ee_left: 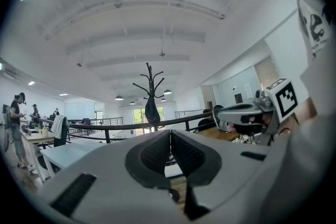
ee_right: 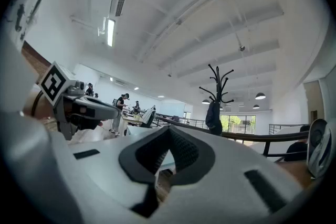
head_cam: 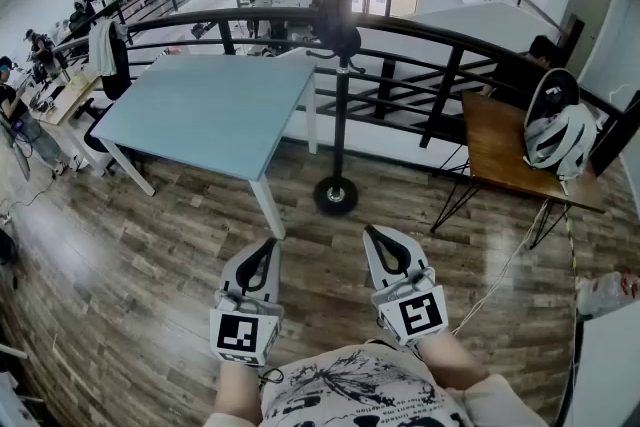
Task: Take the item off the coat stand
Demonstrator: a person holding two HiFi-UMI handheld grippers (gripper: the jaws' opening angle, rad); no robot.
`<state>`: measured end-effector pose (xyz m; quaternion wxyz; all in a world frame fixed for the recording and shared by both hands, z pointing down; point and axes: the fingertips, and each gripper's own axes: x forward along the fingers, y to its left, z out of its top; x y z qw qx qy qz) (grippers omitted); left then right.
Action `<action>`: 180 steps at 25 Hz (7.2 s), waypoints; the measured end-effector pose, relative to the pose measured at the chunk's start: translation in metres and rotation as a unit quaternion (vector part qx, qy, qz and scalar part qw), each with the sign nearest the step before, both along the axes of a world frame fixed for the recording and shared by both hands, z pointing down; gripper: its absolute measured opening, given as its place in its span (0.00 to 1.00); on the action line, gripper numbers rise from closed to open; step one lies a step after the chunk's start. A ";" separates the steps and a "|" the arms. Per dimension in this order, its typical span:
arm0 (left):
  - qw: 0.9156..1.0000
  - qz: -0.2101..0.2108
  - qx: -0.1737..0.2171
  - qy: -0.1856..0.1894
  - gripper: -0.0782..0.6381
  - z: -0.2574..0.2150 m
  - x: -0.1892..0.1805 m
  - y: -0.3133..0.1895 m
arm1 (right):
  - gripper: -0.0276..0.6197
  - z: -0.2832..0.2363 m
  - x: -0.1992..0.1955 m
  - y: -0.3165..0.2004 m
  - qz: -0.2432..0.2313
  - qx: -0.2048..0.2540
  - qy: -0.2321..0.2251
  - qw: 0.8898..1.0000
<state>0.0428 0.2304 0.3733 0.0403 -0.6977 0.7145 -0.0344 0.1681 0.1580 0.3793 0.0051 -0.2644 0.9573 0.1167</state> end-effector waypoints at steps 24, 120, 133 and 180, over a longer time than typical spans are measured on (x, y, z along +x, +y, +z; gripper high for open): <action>0.999 -0.002 -0.031 0.015 0.12 0.026 -0.033 -0.015 | 0.03 0.022 -0.025 -0.033 0.024 -0.050 -0.011 0.998; 0.983 0.183 -0.006 -0.001 0.12 0.013 -0.277 -0.530 | 0.09 -0.108 -0.280 -0.510 0.182 0.051 -0.005 0.982; 0.985 0.170 -0.002 -0.009 0.12 0.010 -0.256 -0.526 | 0.09 -0.006 -0.251 -0.508 0.158 -0.042 0.024 0.986; 0.988 0.157 -0.009 -0.007 0.12 0.010 -0.251 -0.519 | 0.09 0.011 -0.228 -0.494 0.147 -0.042 0.015 0.988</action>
